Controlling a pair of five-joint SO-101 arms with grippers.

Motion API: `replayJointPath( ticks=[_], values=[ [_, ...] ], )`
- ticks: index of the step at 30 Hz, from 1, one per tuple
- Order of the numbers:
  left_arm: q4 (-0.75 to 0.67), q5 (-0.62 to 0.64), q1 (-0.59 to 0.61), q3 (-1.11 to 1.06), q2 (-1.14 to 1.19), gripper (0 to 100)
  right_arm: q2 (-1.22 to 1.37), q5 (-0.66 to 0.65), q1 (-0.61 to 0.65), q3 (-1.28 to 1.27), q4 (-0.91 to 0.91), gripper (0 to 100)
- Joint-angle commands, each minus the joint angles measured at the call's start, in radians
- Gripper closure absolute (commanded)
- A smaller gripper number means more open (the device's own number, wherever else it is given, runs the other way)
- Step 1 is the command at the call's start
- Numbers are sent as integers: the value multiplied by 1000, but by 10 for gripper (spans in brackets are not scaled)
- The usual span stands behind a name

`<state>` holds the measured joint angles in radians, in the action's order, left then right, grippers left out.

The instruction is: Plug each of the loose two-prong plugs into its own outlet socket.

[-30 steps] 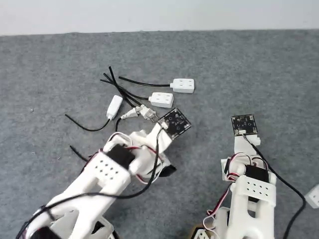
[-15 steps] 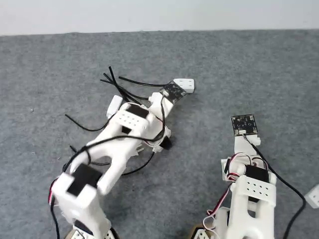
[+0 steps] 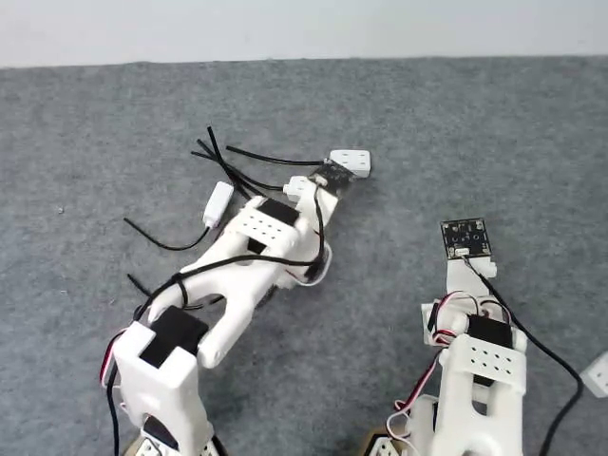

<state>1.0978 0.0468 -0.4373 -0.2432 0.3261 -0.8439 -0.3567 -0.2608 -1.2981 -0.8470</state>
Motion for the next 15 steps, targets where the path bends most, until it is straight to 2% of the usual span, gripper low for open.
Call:
replayJointPath(
  ticks=[1, 3, 6, 10, 15],
  values=[
    [123, 437, -12, 101, -6, 987, -27, -9, 7, 6, 15, 983],
    [201, 583, -12, 166, -6, 987, -27, -8, 7, 6, 15, 983],
    [284, 678, -11, 282, -6, 987, -27, -8, 7, 6, 15, 983],
    [321, 911, 6, 364, 3, 987, -27, -8, 7, 6, 15, 983],
    [264, 942, 54, 352, 68, 987, -27, -9, 7, 6, 15, 983]
  ],
)
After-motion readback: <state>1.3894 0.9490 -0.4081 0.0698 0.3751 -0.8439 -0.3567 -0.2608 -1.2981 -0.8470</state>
